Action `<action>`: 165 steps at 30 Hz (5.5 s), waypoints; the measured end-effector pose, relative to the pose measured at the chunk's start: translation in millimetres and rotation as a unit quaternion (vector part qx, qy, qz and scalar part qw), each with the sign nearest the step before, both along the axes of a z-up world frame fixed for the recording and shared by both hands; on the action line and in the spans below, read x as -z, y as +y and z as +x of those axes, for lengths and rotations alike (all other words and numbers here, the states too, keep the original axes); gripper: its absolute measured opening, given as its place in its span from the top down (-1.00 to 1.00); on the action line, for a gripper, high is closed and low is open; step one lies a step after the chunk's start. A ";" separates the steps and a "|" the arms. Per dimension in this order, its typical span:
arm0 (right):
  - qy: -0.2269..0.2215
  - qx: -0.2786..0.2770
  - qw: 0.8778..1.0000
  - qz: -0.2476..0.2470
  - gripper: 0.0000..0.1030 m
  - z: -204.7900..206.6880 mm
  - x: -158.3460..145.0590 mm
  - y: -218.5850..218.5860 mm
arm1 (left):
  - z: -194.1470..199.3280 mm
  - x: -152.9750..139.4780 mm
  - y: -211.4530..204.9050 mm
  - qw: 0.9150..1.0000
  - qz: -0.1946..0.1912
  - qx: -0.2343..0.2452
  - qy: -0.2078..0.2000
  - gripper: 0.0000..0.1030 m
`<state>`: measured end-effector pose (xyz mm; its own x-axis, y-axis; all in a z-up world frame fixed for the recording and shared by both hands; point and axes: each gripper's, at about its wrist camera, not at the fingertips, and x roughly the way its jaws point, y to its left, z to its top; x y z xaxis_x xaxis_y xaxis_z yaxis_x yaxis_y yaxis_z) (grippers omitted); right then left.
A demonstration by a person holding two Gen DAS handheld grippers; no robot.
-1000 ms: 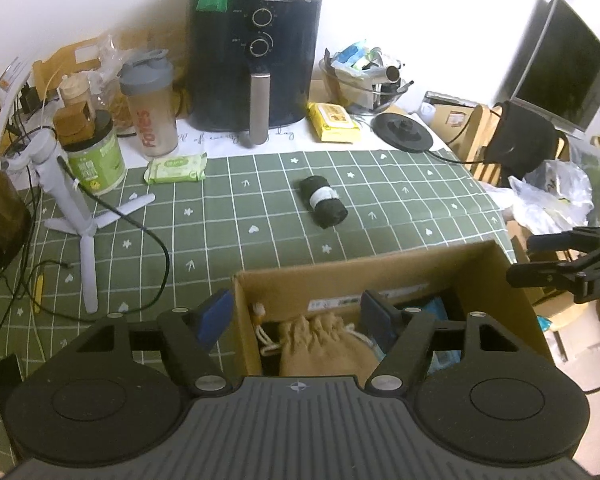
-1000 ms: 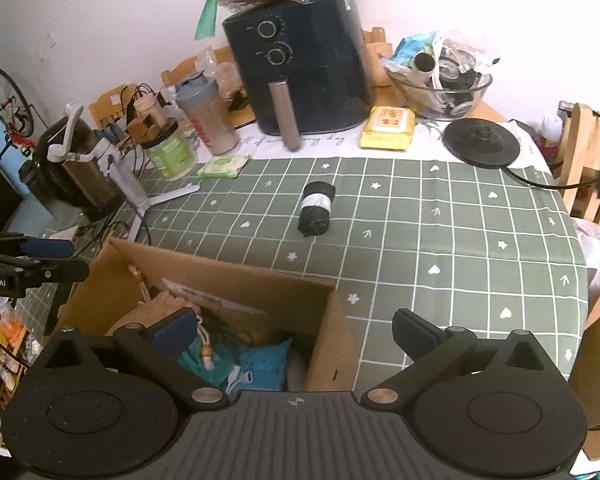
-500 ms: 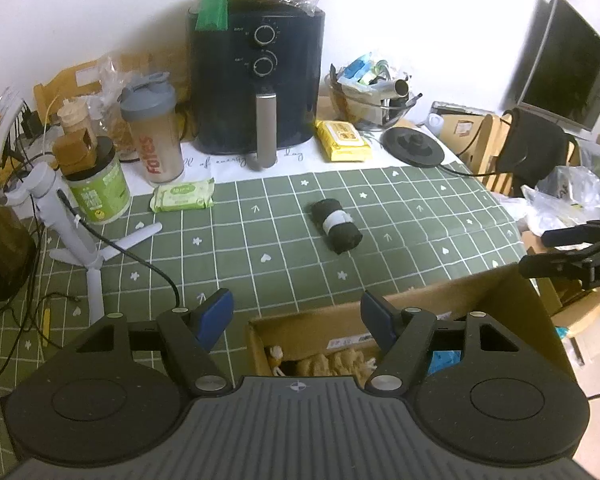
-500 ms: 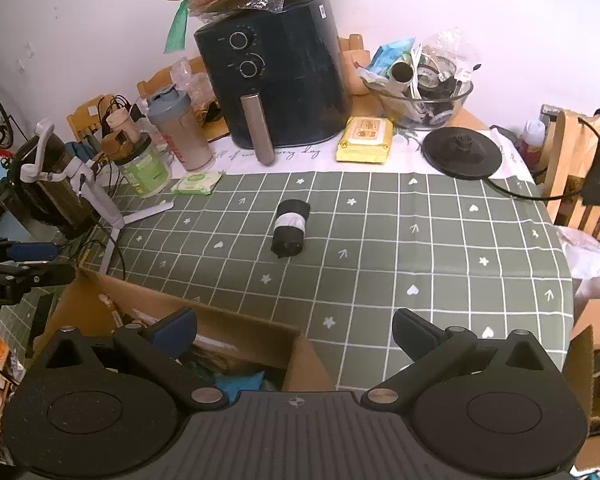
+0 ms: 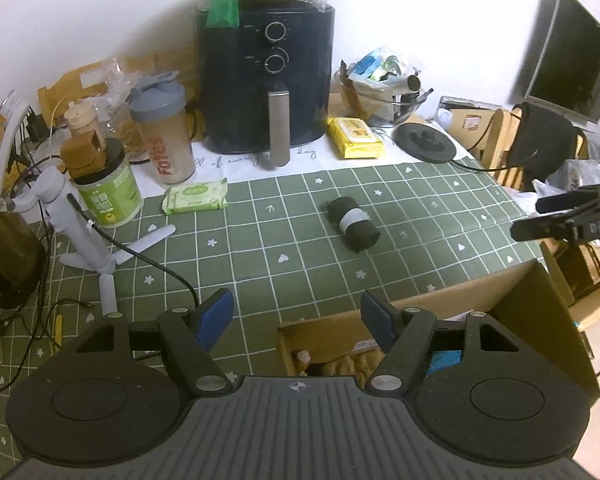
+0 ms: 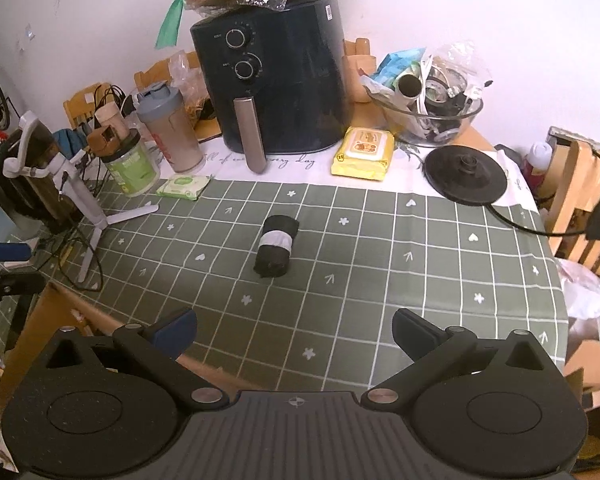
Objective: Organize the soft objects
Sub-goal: 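Move the open right tool from the box toward the black tape roll, then lower the right tool onto the black tape roll and close on it, then lift the black roll with the right tool while the left tool approaches the green wipes packet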
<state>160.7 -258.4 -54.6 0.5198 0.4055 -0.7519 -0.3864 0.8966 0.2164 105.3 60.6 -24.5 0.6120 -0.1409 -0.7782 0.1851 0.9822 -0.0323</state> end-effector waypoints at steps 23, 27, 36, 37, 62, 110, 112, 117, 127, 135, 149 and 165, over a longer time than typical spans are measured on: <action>0.023 -0.129 0.991 -0.030 -0.98 97.5 44.9 55.7 | -0.6 10.2 23.9 0.998 -0.051 -0.012 0.026 -0.35; 0.031 -0.160 0.986 -0.031 -0.88 115.0 57.3 72.9 | -1.1 10.0 28.4 0.998 -0.055 -0.018 0.022 -0.35; 0.063 -0.204 0.976 -0.041 -0.74 152.9 94.8 108.8 | -5.0 8.4 47.4 0.996 -0.062 -0.060 0.019 -0.35; 0.066 -0.206 0.975 -0.042 -0.74 155.6 98.6 111.9 | -6.0 8.9 49.5 0.996 -0.063 -0.065 0.020 -0.35; 0.083 -0.140 0.983 -0.085 -0.22 180.2 137.7 135.6 | -10.1 11.1 64.9 0.995 -0.047 -0.086 -0.006 -0.35; -0.026 -0.013 0.999 -0.028 0.11 72.1 14.1 27.6 | 118.8 20.3 32.4 0.999 0.000 -0.025 -0.034 -0.35; -0.031 -0.004 0.999 -0.030 0.11 64.1 11.4 23.4 | 130.3 25.3 29.9 0.999 0.004 -0.032 -0.037 -0.35; -0.031 0.013 0.999 -0.012 0.11 43.8 7.0 14.2 | 163.8 48.0 28.4 0.998 0.009 -0.049 -0.033 -0.35; -0.021 0.045 0.999 0.010 0.11 11.1 3.8 9.0 | 217.7 102.0 45.8 0.993 0.053 -0.105 -0.027 -0.35; -0.019 0.066 0.997 0.019 0.11 -3.7 -0.1 7.7 | 238.4 140.4 70.1 0.989 0.061 -0.132 -0.006 -0.36; -0.007 0.081 0.996 0.039 0.11 -6.9 -2.4 6.3 | 258.5 165.8 81.4 0.994 0.032 -0.103 0.007 -0.67; -0.008 0.078 0.996 0.047 0.11 -13.1 -2.6 3.9 | 244.8 154.0 61.0 0.997 0.026 -0.070 0.036 -0.37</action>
